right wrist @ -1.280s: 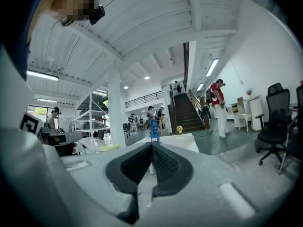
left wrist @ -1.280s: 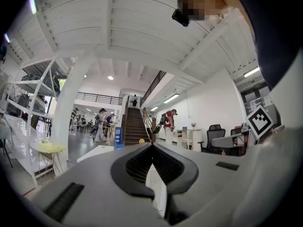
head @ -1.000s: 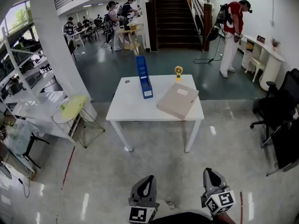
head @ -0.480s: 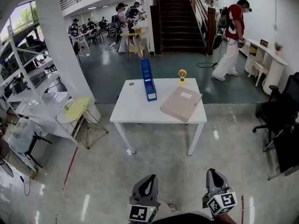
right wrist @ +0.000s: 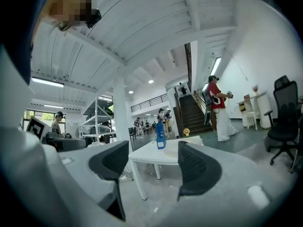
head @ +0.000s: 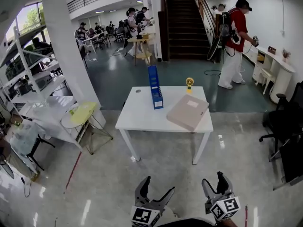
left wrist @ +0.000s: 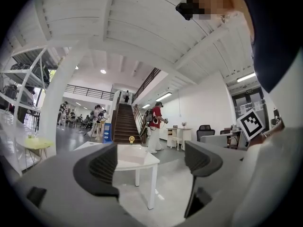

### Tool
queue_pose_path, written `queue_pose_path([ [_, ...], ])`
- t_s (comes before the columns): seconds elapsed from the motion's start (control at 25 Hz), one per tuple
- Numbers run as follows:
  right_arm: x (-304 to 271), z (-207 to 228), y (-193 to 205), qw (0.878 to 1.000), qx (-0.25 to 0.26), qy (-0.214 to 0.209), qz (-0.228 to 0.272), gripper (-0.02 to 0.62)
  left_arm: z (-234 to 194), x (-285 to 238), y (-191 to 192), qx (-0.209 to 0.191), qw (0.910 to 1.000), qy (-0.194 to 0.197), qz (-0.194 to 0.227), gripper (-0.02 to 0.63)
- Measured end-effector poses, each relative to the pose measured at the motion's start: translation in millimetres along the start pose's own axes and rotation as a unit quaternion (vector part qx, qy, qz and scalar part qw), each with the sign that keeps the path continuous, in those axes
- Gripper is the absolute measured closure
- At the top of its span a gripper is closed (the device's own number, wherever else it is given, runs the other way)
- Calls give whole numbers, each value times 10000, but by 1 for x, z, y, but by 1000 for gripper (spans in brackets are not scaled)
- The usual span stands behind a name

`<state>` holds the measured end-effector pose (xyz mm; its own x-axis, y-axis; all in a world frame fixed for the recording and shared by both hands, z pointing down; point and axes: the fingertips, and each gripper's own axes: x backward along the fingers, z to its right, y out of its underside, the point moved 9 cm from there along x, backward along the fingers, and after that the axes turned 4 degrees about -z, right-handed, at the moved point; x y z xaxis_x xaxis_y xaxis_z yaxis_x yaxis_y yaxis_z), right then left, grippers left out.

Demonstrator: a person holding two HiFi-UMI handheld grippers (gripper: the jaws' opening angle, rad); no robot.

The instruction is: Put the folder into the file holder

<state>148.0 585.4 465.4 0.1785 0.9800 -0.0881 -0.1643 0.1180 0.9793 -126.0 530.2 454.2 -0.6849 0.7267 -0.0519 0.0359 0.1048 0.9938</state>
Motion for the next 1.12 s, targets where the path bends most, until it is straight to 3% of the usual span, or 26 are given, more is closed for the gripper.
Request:
queue_pose_path([
  [0.08,-8,1,0,10000,-1,-72,-39,276,-4,-8,-1,-83,9999,61,-58,78],
  [0.12,-12,1,0,9999,12,-99,-66,276,-5,-12,-2,-159,9998,91,-123,55],
  [0.52,-40,22,4,9990,233,90,-375,270,-22,-35,10,-362,9983,101,-436,48],
  [0.68,-65,34,9,9987,-35,-4,-499,238,-26,-58,22,-460,9970,324,-531,48],
  [0.96,-122,49,4,9985,-34,88,-536,219,-59,-127,29,-221,9966,576,-550,48],
  [1.12,-159,62,-7,9982,219,199,-513,219,-73,-185,17,-495,9930,978,-449,48],
])
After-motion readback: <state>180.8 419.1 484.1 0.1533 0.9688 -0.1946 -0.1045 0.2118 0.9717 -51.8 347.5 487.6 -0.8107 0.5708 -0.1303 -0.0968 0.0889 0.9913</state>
